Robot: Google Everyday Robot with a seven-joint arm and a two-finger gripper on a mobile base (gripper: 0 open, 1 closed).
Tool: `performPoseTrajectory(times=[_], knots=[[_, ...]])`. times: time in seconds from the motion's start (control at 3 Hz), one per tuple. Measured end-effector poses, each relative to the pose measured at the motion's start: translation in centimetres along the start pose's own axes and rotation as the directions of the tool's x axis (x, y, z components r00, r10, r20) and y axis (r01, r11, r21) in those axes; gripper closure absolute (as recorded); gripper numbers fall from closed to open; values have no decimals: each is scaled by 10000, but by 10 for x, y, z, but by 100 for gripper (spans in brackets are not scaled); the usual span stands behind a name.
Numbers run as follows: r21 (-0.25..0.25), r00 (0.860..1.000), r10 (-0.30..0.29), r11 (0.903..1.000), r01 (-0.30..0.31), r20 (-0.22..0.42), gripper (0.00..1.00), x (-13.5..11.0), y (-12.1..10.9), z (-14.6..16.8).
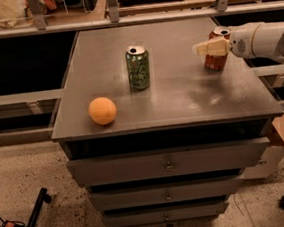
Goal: Knock coke can over
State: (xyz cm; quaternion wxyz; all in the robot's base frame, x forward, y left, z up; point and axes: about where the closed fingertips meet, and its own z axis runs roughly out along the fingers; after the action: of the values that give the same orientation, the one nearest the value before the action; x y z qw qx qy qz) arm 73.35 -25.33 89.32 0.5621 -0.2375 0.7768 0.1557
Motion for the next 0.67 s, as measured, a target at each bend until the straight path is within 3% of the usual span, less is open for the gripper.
performPoseTrajectory(times=[0.67], knots=[[-531,9977,-269,9981,303,628,64,5,15,0]])
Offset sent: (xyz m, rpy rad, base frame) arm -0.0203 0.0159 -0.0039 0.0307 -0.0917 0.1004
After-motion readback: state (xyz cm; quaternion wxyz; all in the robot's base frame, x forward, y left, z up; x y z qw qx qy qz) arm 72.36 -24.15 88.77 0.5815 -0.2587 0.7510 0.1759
